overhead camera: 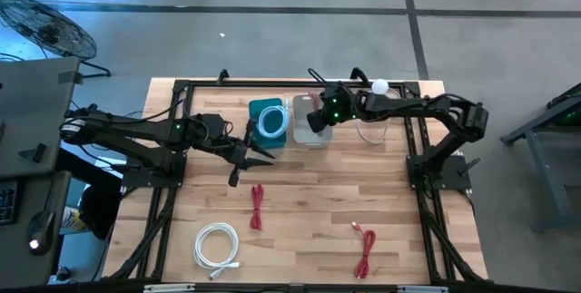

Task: Pick & Place USB Port
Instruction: Put the brown charger cable into the gray bin, then put the bottom red charger cable into the gray bin

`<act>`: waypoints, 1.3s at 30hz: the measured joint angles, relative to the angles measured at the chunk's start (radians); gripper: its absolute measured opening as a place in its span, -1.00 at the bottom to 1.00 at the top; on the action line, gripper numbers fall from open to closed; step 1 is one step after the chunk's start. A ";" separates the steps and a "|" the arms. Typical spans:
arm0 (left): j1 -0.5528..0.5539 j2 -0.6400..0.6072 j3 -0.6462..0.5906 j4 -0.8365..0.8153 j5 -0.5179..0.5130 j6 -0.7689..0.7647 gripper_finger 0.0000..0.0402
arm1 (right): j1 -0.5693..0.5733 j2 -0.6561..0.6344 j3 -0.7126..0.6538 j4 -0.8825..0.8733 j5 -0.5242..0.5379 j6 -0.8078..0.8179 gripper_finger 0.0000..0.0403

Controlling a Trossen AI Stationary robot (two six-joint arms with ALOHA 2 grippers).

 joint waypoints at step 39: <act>0.000 0.000 0.000 -0.094 0.000 0.009 -0.64 | 0.226 -0.314 0.000 0.000 -0.525 -0.463 -0.19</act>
